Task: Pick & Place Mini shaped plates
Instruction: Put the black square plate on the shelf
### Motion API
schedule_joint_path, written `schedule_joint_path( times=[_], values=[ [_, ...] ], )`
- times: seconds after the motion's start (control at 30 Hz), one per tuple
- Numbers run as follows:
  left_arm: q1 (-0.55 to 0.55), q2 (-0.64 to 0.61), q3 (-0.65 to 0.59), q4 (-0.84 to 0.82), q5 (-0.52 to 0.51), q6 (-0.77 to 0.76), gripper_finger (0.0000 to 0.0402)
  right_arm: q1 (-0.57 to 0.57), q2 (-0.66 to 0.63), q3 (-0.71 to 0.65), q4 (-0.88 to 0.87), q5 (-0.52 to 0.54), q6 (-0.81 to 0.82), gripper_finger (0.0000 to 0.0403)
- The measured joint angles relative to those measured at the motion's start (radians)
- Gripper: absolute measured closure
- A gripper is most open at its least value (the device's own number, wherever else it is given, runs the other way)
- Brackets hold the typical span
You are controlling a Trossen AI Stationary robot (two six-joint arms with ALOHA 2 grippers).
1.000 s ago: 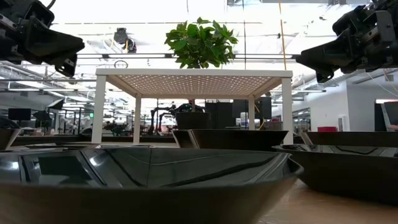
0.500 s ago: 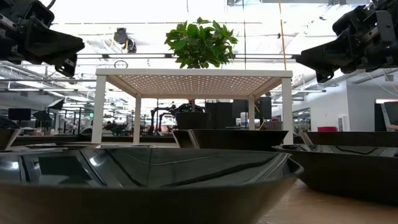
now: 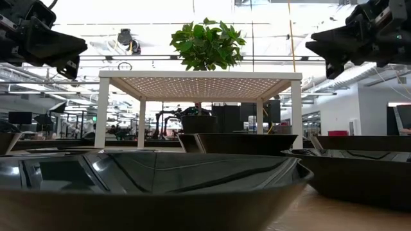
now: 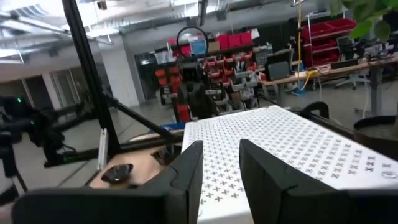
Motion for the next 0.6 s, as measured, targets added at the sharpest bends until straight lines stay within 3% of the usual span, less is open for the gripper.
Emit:
schedule_joint_path(
  times=[0.3, 0.43, 0.53, 0.6],
  values=[
    [0.0, 0.0, 0.0, 0.0, 0.0, 0.0, 0.0364, 0.0, 0.0, 0.0, -0.006, -0.007, 0.179, 0.0309],
    [0.0, 0.0, 0.0, 0.0, 0.0, 0.0, 0.0364, 0.001, 0.0, 0.037, -0.024, -0.107, 0.193, 0.0309],
    [0.0, 0.0, 0.0, 0.0, 0.0, 0.0, 0.0364, 0.046, 0.027, 0.121, -0.18, -0.118, 0.222, 0.0309],
    [0.0, 0.0, 0.0, 0.001, 0.0, 0.0, 0.0364, 0.098, 0.069, 0.231, -0.311, -0.044, 0.185, 0.0309]
  ],
)
